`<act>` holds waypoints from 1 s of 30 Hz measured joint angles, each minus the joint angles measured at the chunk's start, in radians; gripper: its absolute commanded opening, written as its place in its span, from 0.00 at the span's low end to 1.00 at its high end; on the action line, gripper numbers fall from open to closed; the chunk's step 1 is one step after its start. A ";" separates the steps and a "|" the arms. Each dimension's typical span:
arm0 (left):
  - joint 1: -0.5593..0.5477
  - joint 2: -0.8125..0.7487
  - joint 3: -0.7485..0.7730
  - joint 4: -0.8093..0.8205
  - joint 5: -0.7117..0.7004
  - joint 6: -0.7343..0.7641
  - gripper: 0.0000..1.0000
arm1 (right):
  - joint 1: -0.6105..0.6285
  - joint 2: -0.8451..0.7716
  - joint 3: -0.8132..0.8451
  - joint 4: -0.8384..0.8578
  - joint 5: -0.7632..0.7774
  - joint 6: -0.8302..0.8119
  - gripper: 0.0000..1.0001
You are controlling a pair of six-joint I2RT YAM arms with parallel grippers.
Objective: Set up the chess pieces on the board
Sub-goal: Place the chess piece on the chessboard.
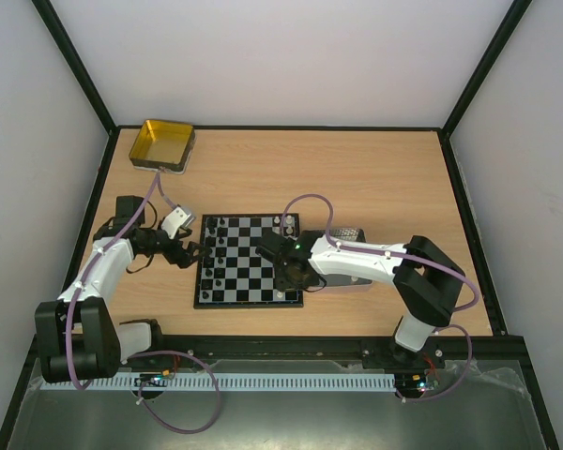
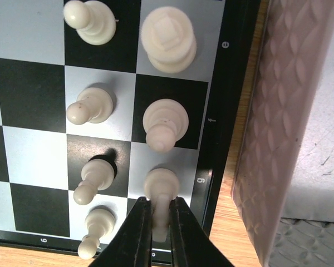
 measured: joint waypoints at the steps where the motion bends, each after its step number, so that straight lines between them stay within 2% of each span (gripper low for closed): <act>1: 0.000 0.000 0.000 0.000 0.000 0.000 0.94 | 0.000 0.000 0.000 0.000 0.000 -0.001 0.10; 11: 0.000 0.000 0.000 0.000 0.000 0.000 0.95 | 0.000 0.001 0.000 0.000 0.000 -0.004 0.12; 19: 0.000 0.000 0.000 0.000 0.000 0.000 0.95 | 0.000 0.013 0.006 -0.002 0.004 -0.011 0.07; 30: 0.000 0.000 0.000 0.000 0.000 0.000 0.95 | 0.000 0.024 0.021 -0.002 0.008 -0.018 0.07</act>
